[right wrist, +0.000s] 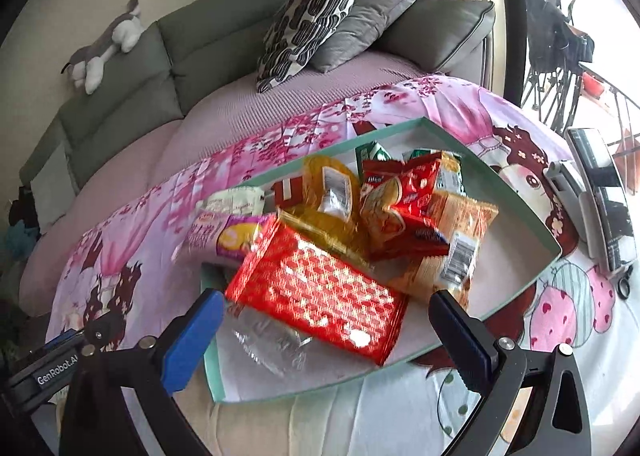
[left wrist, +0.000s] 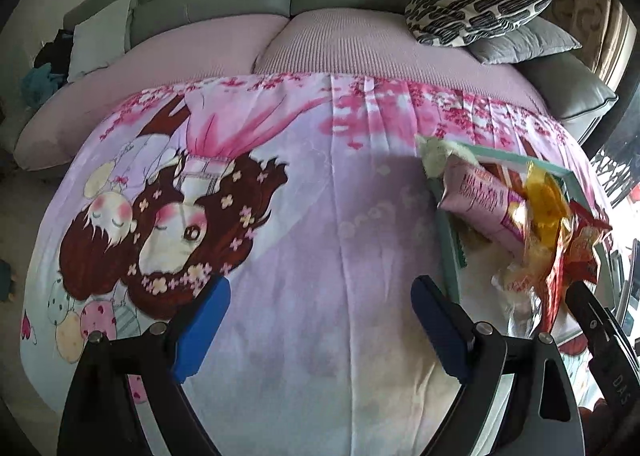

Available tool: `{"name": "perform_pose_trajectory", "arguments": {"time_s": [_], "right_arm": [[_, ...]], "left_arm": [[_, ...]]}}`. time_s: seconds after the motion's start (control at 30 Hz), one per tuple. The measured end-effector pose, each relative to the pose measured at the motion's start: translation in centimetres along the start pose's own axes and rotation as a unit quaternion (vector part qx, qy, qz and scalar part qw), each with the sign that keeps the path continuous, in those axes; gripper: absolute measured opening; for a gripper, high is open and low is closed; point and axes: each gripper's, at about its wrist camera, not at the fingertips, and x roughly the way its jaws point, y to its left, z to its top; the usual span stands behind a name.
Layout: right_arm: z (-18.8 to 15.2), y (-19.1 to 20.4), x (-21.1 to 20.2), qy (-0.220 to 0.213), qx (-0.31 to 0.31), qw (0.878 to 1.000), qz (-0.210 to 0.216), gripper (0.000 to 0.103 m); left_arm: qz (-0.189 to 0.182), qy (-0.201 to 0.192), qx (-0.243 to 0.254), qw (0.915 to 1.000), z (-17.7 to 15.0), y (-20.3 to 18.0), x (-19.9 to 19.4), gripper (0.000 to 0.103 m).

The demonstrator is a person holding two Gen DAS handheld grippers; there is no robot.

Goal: Organize snacks

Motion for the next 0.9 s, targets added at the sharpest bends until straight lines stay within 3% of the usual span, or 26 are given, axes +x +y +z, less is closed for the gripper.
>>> {"name": "perform_pose_trajectory", "arguments": {"time_s": [0.27,0.57,0.9], "right_arm": [[-1.6,0.7,-0.5,0.017,-0.021,1.0,0.003,0.103],[-3.2,1.9,0.1,0.057,-0.066,0.996,-0.006,0.103],[-3.5,2.1,0.6,0.065,-0.079,0.995,-0.019,0.103]], "left_arm": [[0.013,0.025,-0.01,0.9996,-1.9,1.2,-0.1,0.092],[0.053,0.067,-0.007,0.9963,-3.8,2.3,0.7,0.092],[0.041,0.083,0.0,0.9957,-3.7,2.0,1.3,0.092]]}}
